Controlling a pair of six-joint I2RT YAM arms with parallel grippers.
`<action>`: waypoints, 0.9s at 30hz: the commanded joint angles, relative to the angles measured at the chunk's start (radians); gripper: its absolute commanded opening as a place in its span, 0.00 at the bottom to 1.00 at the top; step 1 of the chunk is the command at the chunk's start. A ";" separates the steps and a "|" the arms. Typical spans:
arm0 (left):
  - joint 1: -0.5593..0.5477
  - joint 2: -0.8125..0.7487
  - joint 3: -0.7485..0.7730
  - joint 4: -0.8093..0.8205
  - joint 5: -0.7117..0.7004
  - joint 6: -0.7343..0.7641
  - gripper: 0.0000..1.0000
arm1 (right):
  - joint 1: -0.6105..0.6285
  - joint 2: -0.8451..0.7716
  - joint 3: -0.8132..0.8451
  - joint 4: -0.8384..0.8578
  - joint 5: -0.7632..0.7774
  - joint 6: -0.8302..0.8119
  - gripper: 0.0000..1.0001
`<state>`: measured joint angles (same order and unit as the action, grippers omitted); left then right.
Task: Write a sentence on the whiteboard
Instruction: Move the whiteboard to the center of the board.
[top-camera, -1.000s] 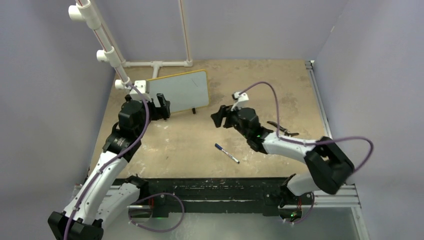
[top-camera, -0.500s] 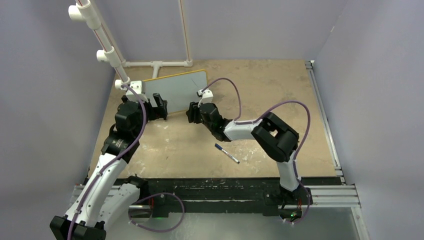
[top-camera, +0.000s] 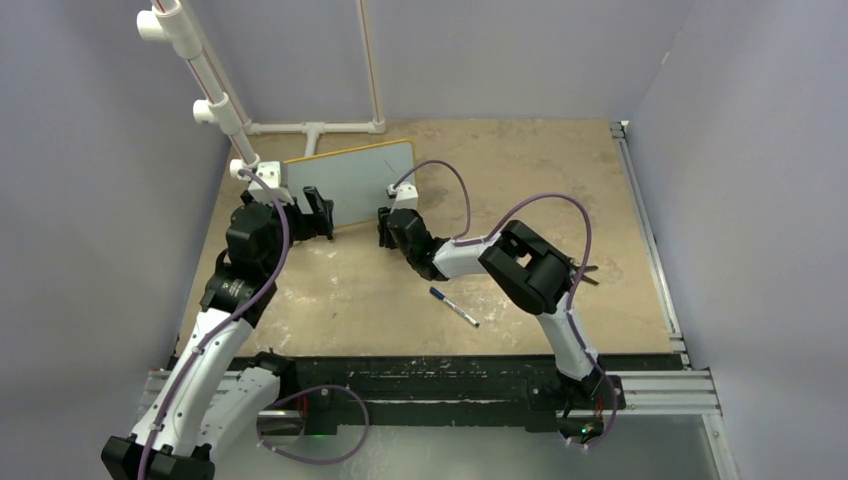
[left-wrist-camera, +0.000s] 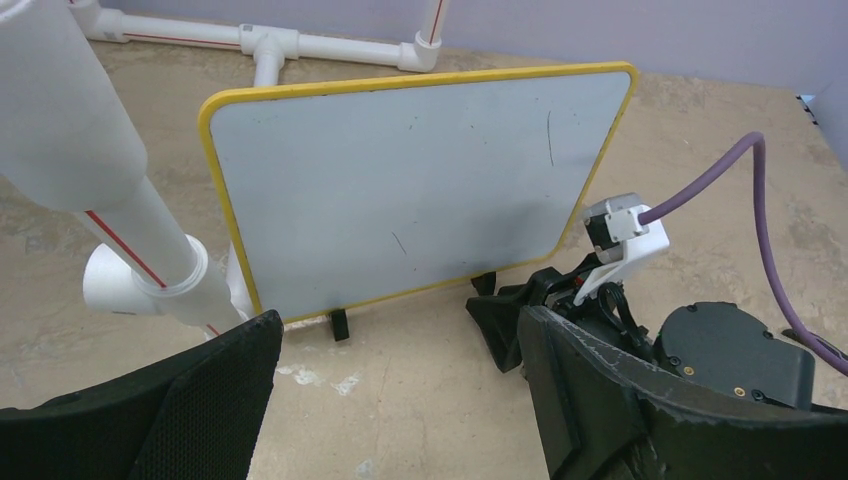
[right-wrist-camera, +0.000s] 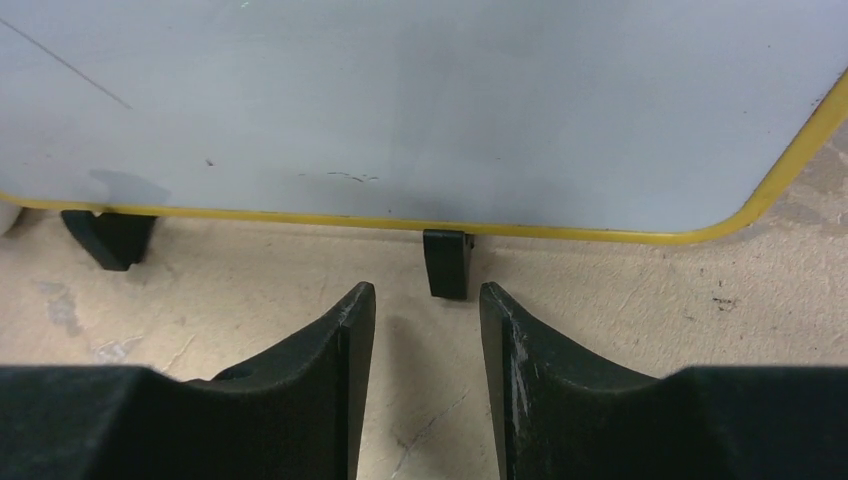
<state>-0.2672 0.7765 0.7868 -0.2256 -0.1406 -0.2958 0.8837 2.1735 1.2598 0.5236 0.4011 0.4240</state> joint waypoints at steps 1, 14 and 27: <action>0.008 -0.014 -0.007 0.031 0.013 -0.004 0.87 | 0.006 0.021 0.060 0.001 0.069 -0.034 0.45; 0.008 -0.008 -0.008 0.030 0.015 -0.004 0.87 | 0.006 0.072 0.078 0.035 0.118 -0.086 0.20; 0.008 -0.003 -0.019 0.060 0.105 0.011 0.87 | 0.006 -0.124 -0.204 0.020 0.148 -0.030 0.00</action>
<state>-0.2665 0.7742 0.7864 -0.2237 -0.0875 -0.2951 0.8856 2.1422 1.1545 0.5716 0.4892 0.3527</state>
